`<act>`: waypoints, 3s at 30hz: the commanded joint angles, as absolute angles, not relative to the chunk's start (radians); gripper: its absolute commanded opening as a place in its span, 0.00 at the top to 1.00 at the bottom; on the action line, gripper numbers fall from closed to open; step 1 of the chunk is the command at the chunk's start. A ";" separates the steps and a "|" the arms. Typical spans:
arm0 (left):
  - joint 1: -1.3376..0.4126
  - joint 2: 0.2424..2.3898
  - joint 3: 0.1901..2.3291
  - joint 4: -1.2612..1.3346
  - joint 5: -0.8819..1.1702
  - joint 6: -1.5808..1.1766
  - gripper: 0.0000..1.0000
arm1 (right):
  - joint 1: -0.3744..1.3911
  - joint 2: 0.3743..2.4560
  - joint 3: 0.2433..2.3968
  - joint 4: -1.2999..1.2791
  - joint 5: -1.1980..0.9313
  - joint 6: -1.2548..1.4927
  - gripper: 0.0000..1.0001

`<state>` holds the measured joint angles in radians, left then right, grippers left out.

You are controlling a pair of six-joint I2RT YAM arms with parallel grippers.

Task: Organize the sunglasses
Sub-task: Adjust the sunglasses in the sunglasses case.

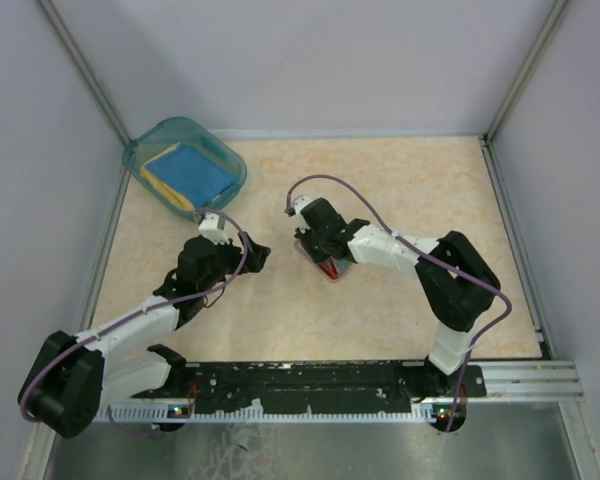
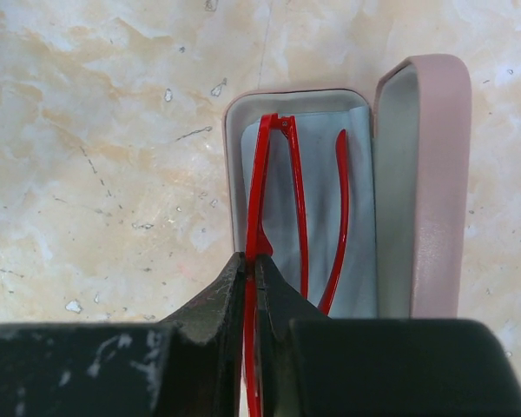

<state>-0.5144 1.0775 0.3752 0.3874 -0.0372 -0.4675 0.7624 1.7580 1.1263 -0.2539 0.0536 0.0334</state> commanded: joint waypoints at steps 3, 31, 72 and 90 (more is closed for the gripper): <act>-0.509 1.072 0.380 0.400 -0.037 -0.468 0.00 | 0.759 1.700 1.127 -0.233 0.009 0.009 0.93; -0.509 1.118 0.400 0.424 -0.009 -0.466 0.00 | 0.759 1.674 1.135 -0.236 0.046 0.009 0.76; -0.630 1.464 0.641 0.352 -0.054 -0.356 0.02 | 0.817 1.559 0.979 -0.094 0.365 0.146 0.87; -0.676 1.475 0.574 0.448 -0.085 -0.385 0.02 | 0.818 1.644 1.004 -0.089 0.412 0.205 0.92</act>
<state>-0.6632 1.4860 0.6132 0.3759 -0.0746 -0.3695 0.8097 1.6279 0.9756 -0.1379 0.3721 0.1738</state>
